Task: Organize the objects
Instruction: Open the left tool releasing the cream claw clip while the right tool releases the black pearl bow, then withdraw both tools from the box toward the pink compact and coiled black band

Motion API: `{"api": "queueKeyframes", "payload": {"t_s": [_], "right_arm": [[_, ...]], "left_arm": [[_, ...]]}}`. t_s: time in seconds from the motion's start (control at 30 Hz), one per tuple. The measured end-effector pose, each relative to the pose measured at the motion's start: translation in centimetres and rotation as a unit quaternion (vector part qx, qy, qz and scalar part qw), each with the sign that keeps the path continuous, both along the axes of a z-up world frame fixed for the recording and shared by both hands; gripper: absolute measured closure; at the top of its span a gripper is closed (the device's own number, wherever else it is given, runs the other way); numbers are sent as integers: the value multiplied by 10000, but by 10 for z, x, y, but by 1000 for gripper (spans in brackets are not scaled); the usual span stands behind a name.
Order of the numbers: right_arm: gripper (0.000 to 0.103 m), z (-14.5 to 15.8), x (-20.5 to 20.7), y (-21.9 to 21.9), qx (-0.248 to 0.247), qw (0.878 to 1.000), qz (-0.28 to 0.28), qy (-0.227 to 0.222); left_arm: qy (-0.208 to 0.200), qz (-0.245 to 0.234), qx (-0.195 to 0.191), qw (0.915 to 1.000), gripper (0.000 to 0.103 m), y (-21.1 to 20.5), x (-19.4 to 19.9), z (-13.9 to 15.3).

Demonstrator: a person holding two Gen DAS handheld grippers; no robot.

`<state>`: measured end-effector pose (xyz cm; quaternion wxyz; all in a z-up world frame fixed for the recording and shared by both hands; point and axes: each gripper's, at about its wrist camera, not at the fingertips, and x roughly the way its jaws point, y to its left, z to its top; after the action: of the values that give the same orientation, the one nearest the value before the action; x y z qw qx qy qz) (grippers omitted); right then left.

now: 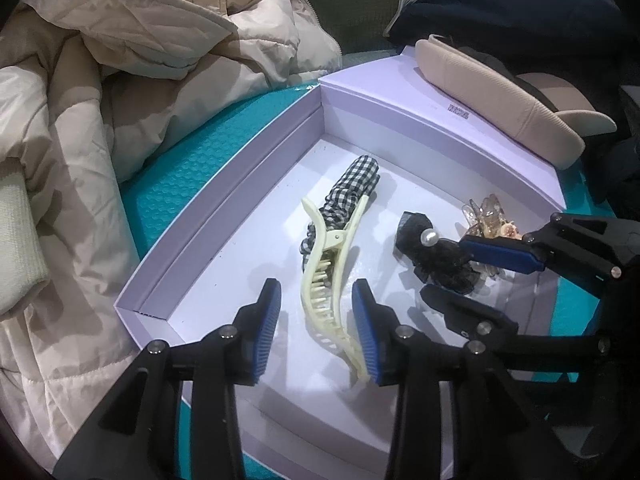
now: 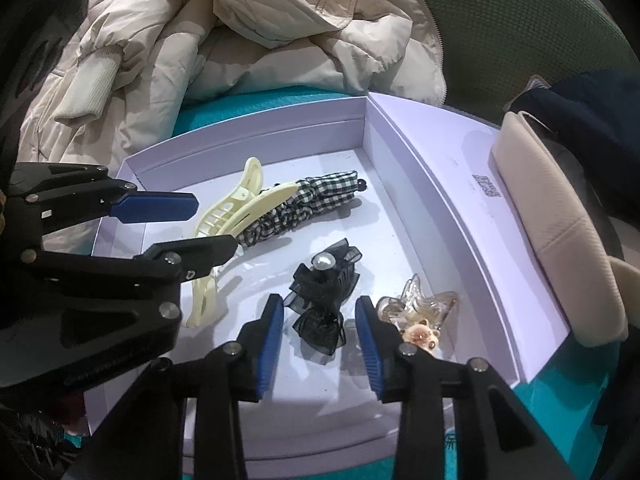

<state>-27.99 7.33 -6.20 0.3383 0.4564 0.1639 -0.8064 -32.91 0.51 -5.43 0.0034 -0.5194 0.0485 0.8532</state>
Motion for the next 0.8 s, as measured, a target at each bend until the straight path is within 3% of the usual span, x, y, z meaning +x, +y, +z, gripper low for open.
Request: {"api": "queueKeyframes", "payload": {"t_s": [0.37,0.8], "right_arm": [[66,28,16,10,-196,9997,-136,-39],[66,87,49,23,-173,9988,-255,389]], "left_arm": [[198,-41,57,9998,68,4,18,35],[553,-120,166,9983,68,7,54,94]]}}
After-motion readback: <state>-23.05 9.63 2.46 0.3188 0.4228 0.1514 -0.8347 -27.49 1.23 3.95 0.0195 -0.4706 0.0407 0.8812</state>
